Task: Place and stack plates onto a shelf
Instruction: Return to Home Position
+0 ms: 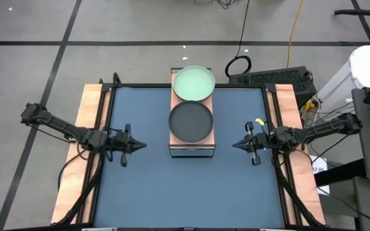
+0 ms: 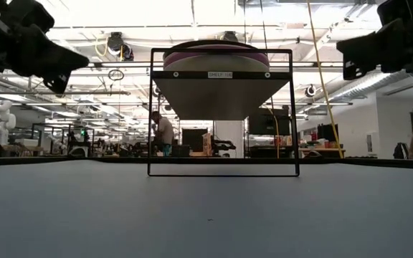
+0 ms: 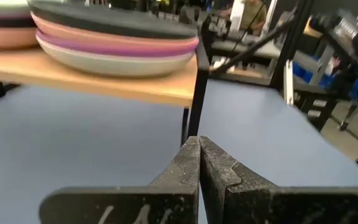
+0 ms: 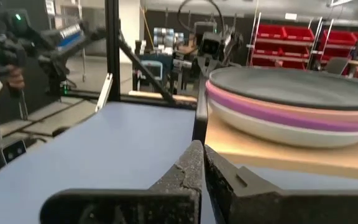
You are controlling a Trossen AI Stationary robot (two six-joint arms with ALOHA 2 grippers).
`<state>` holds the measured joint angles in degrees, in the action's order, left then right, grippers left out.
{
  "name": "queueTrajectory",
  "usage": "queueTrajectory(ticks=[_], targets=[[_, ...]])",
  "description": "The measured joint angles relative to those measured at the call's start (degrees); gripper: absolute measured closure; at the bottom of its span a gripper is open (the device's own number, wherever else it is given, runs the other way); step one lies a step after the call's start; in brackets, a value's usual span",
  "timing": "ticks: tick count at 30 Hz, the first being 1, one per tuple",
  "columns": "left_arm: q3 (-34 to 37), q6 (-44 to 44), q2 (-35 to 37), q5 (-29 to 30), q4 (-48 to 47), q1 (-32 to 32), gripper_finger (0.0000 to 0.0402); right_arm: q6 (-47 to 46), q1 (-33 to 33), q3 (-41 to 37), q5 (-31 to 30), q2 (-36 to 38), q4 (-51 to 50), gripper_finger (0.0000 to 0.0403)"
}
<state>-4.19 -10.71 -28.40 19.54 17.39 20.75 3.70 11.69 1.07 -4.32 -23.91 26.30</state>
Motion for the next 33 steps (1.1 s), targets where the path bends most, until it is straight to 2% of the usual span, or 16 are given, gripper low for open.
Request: queueTrajectory(ticks=[5, 11, 18, 23, 27, 33], targets=[[1.46, 0.86, 6.36, 0.01, -1.84, 0.00, 0.0401, 0.02, -0.01, -0.08, 0.06, 1.30, -0.37, 0.0403], [1.49, 7.93, 14.76, -0.01, -5.72, -0.02, 0.0401, -0.02, -0.01, -0.12, 0.96, 3.84, -3.29, 0.0403], [1.49, 11.36, 28.19, 0.04, -18.70, -0.27, 0.0401, 0.56, 0.01, -0.16, 1.44, 8.39, -6.73, 0.0403], [1.40, 13.54, 28.23, -1.16, -20.33, -1.98, 0.0401, 2.04, 0.00, -0.18, 1.46, 12.79, -10.92, 0.0403], [3.62, 13.46, 28.24, -7.37, -14.58, -5.59, 0.0401, 2.98, -0.01, -0.20, 1.51, 17.06, -16.36, 0.0403], [3.59, 15.80, 28.20, -15.52, -15.55, -11.60, 0.0401, 2.41, 0.01, -0.21, 2.32, 22.76, -24.42, 0.0403]])
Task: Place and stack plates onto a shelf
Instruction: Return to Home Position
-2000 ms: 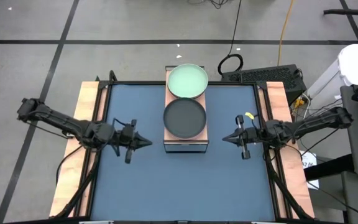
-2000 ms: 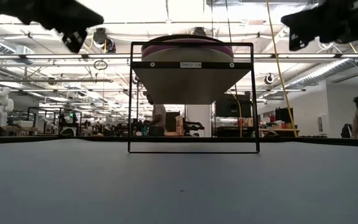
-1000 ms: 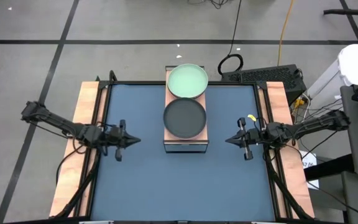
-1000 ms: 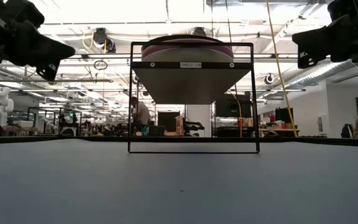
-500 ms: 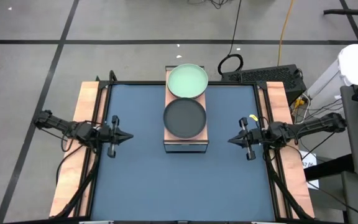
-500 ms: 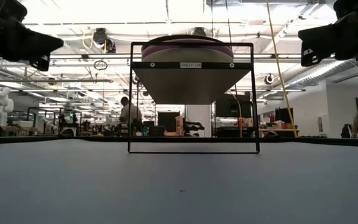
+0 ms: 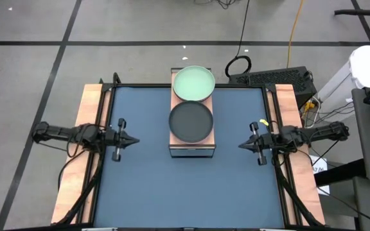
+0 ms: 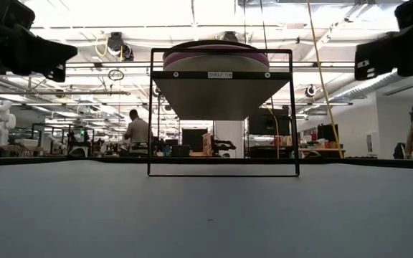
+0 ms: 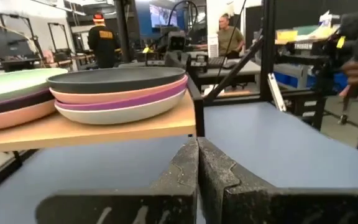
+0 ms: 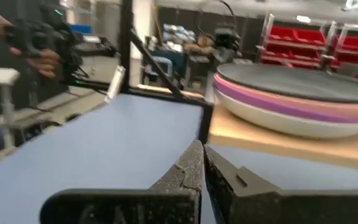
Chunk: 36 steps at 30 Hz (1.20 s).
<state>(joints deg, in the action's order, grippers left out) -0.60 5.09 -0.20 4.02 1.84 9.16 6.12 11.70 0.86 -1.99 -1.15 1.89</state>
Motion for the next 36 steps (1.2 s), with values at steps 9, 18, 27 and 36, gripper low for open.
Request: queueTrajectory(ticks=[9, 18, 27, 36], targets=[[0.04, 1.23, 0.01, -7.73, -0.44, -6.77, 0.0401, -0.76, 0.02, 0.00, 3.32, 1.03, -0.54, 0.0403], [0.04, 1.34, -0.01, -12.45, 1.27, -10.56, 0.0401, 1.84, -0.87, 0.00, 2.17, 1.03, -0.70, 0.0403], [0.04, 2.15, -0.08, -14.59, 0.40, -12.62, 0.0401, 2.43, -0.87, 0.00, 2.05, 0.99, -0.03, 0.0403], [0.04, -2.78, -0.10, -12.59, 0.05, -8.43, 0.0401, 2.51, -0.87, 0.00, 2.05, 0.99, 0.05, 0.0403]])
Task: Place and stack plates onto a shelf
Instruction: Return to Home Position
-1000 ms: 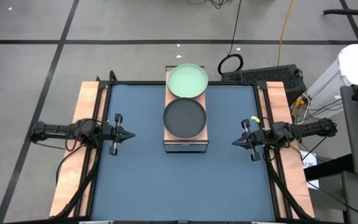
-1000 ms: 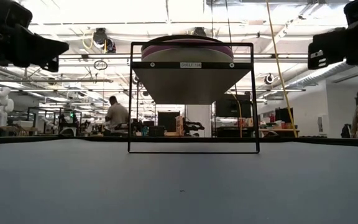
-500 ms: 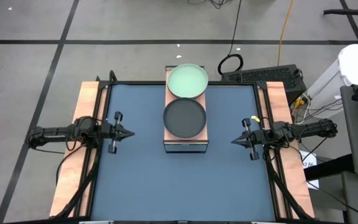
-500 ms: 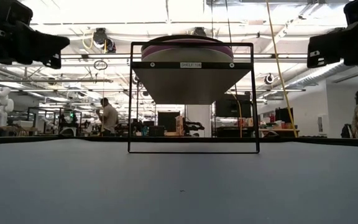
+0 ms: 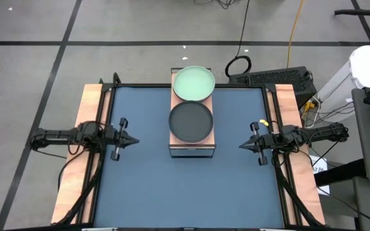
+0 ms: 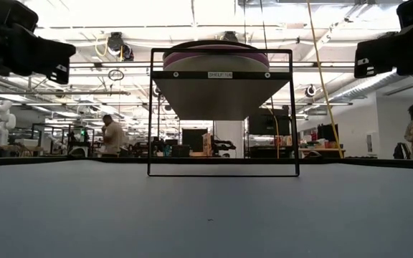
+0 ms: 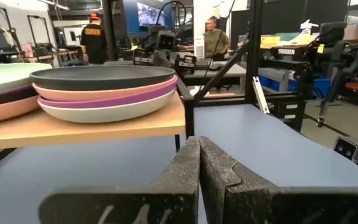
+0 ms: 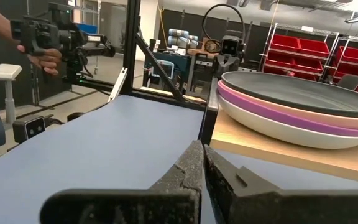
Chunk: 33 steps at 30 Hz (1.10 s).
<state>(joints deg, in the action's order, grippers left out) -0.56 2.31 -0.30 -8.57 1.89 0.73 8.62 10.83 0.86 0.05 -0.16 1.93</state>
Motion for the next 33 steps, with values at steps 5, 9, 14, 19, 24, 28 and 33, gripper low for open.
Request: queueTrajectory(ticks=[5, 9, 14, 19, 24, 28, 33], targets=[[0.00, -1.11, 0.00, 2.51, -0.39, 4.29, 0.0401, 0.00, 0.00, 0.00, 0.00, 0.00, 0.04, 0.0403], [0.00, 3.06, 0.00, 7.02, -0.54, 6.35, 0.0401, 0.00, 0.00, 0.00, 0.00, 0.00, 0.07, 0.0403], [-0.02, 3.57, 0.11, 7.06, -0.89, 6.70, 0.0401, 0.00, 0.00, 0.00, 0.00, 0.00, 0.11, 0.0403], [-0.02, 5.19, 0.11, 9.53, 0.18, 6.71, 0.0401, 0.00, 0.00, 0.00, 0.00, 0.00, 0.11, 0.0403], [-0.02, 6.35, 0.13, 11.72, 1.63, 6.69, 0.0401, 0.00, 0.00, 0.00, 0.00, -0.02, 0.12, 0.0403], [-0.03, 4.22, 0.12, 11.69, -0.30, 6.69, 0.0401, 0.00, 0.00, 0.00, 0.00, -0.02, 0.11, 0.0403], [-0.11, 3.37, -0.47, 11.66, -0.76, 6.69, 0.0401, 0.00, 0.00, 0.00, 0.02, -0.02, 0.12, 0.0403]])
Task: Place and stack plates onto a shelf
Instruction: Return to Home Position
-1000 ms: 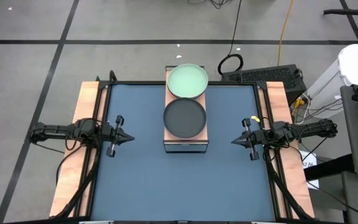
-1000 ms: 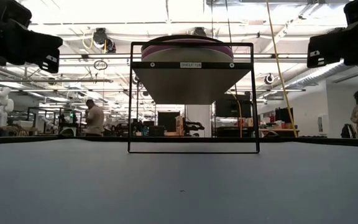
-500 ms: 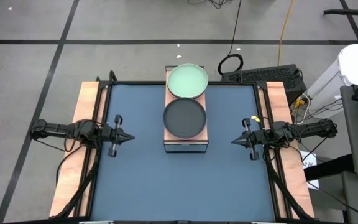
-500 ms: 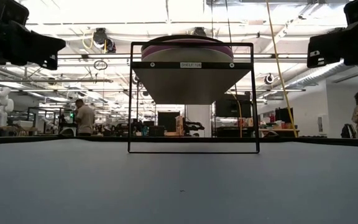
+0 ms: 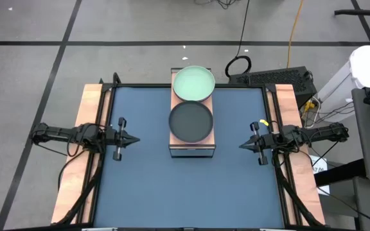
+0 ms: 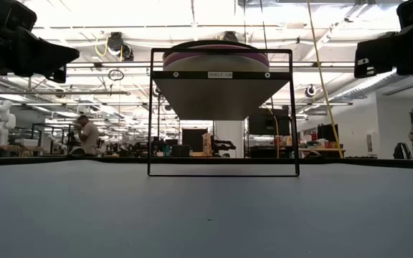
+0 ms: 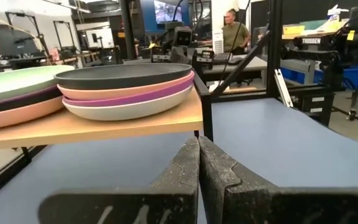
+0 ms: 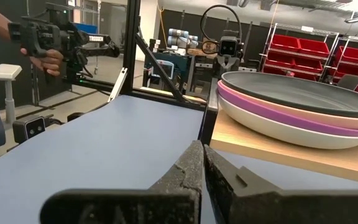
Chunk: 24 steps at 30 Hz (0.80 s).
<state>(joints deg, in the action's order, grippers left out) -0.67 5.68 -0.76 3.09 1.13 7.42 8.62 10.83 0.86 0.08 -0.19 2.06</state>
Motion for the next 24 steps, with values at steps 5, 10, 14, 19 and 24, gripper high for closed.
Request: queueTrajectory(ticks=[5, 10, 14, 19, 24], targets=[[0.00, -1.78, -0.02, 0.00, -0.13, 0.00, 0.0399, 0.00, 0.00, 0.00, 0.00, 0.00, -0.01, 0.0403], [0.00, 0.23, -0.02, 0.00, -0.17, 0.00, 0.0395, 0.00, 0.00, 0.00, 0.00, 0.00, -0.03, 0.0403], [0.00, -0.10, -0.02, 0.00, -0.19, 0.00, 0.0394, 0.00, 0.00, -0.01, 0.00, 0.00, -0.06, 0.0403], [0.05, 0.02, -0.02, 0.05, 0.66, 0.00, 0.0393, 0.00, 0.00, 0.00, 0.02, 0.00, -0.07, 0.0403], [0.11, 0.02, -0.02, 0.13, 1.76, 0.00, 0.0392, -0.01, 0.00, -0.01, 0.02, 0.00, -0.08, 0.0403]])
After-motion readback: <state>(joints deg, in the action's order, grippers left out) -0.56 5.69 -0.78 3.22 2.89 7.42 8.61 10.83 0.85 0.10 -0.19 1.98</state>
